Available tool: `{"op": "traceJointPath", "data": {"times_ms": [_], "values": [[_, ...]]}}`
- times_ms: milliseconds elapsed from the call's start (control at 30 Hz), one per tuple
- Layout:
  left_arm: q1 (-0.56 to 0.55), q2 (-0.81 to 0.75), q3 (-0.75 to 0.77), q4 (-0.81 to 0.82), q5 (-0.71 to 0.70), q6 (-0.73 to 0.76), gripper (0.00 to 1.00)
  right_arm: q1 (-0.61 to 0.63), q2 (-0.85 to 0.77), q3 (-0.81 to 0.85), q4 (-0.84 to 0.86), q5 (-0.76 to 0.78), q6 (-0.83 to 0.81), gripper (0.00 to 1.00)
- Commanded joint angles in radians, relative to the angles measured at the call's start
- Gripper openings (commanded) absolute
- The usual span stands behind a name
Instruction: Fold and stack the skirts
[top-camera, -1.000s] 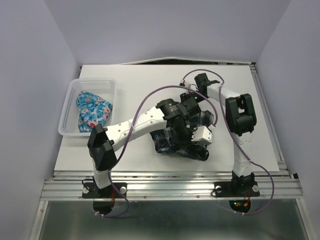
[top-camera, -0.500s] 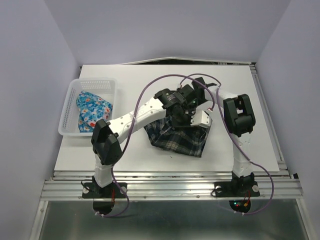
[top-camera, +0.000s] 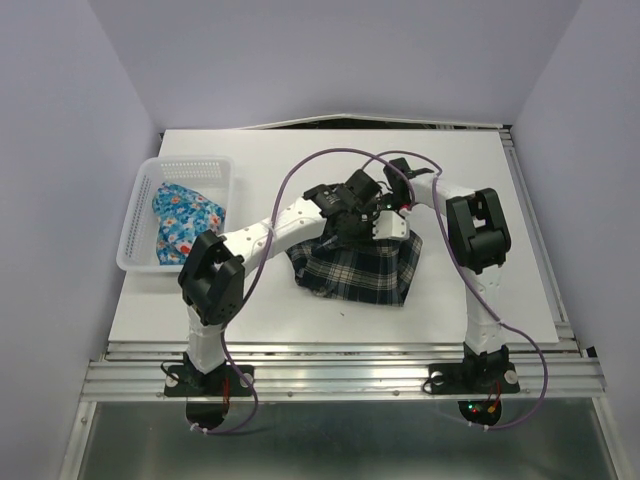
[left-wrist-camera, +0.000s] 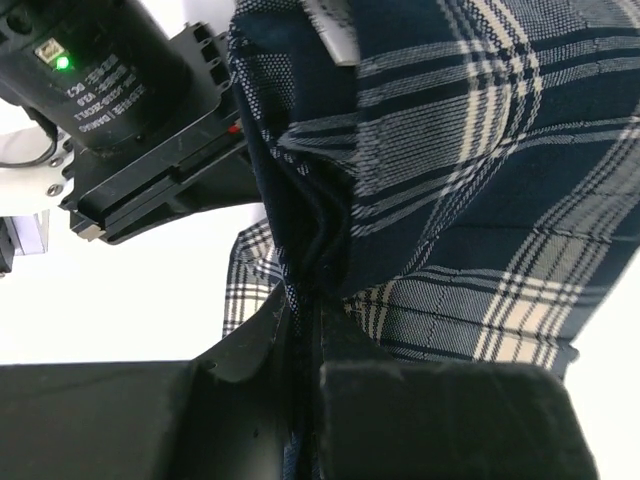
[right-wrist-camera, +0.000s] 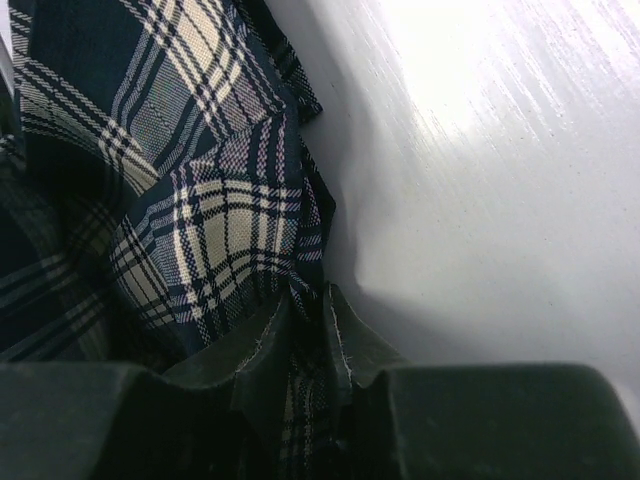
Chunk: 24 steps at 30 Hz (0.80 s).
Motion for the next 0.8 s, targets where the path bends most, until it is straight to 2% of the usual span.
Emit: {"op": "traceJointPath", "data": {"times_ms": [0,433,633,733,767], "values": [[0.025,-0.053,-0.040,0.203,-0.070,0.045,0.00,0.016,-0.007,-0.006,-0.048,-0.057,-0.003,0.24],[0.049,-0.063,-0.232,0.448,-0.070,0.100,0.00,0.016,0.025,0.032,-0.069,-0.042,-0.007,0.22],[0.049,-0.061,-0.369,0.658,-0.076,0.090,0.00,0.016,0.036,0.075,-0.071,0.019,-0.004,0.24],[0.047,-0.049,-0.412,0.729,-0.078,0.067,0.00,0.016,0.043,0.118,-0.072,0.103,0.017,0.36],[0.044,-0.044,-0.430,0.757,-0.084,0.067,0.00,0.016,0.040,0.150,-0.071,0.164,0.031,0.47]]}}
